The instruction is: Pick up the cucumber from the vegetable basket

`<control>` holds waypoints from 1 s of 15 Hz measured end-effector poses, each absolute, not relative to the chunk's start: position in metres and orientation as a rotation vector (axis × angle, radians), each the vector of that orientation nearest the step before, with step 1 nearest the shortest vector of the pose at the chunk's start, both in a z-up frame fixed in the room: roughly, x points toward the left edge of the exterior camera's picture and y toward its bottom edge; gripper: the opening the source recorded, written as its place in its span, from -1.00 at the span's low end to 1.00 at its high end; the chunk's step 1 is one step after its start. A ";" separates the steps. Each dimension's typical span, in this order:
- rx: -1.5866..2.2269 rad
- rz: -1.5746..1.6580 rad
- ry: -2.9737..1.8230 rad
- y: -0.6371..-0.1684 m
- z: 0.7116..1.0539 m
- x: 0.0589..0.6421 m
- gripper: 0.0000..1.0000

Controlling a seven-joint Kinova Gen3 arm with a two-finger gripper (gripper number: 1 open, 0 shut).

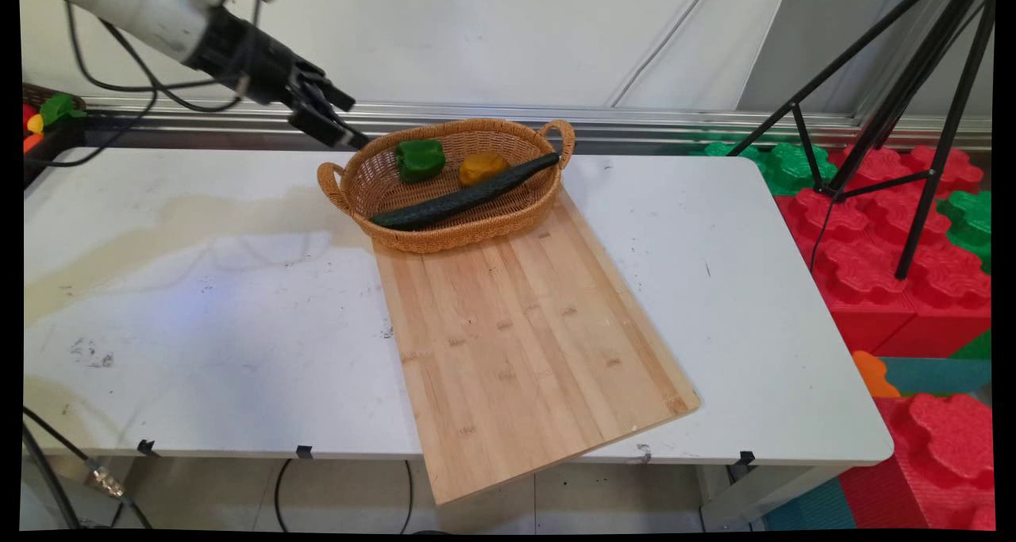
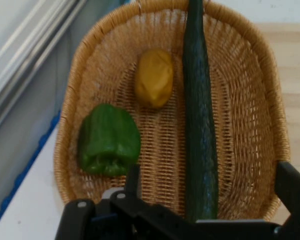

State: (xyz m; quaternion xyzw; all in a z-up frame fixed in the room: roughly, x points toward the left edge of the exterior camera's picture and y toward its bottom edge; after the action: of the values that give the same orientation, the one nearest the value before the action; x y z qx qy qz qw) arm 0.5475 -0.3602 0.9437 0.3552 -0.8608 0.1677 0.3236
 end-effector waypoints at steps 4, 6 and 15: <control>0.971 0.387 -2.292 -0.389 0.916 0.522 1.00; 0.998 0.367 -2.305 -0.403 0.901 0.508 1.00; 1.096 0.304 -2.346 -0.453 0.844 0.472 1.00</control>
State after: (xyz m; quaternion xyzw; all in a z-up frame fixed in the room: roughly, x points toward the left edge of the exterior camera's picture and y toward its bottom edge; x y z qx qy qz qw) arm 0.4723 -0.4529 0.8437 0.4056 -0.8678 0.1125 0.2640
